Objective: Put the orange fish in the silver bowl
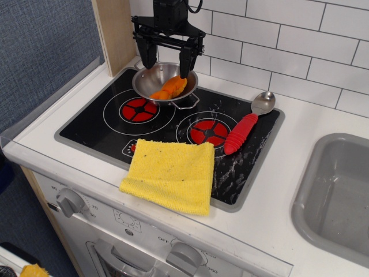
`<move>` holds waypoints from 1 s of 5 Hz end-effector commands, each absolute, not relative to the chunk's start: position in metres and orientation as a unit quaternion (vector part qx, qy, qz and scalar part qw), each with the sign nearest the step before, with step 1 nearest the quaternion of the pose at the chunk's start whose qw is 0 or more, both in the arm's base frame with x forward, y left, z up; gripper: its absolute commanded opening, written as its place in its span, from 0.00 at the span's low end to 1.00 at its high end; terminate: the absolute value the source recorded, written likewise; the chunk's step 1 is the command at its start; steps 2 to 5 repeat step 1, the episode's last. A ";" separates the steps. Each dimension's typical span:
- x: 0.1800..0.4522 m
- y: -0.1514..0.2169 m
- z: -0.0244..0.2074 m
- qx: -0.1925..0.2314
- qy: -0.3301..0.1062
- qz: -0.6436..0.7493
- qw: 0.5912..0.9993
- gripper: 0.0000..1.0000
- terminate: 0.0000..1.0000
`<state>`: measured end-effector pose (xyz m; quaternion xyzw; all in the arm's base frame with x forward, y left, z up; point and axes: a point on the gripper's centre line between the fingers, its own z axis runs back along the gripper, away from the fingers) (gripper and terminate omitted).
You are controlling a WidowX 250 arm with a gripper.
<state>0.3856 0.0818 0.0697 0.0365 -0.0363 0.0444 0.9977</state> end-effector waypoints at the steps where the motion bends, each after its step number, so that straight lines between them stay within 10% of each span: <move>1: 0.389 0.083 0.088 0.039 -0.058 0.043 0.997 1.00 1.00; 5: 0.389 0.083 0.088 0.039 -0.058 0.043 0.997 1.00 1.00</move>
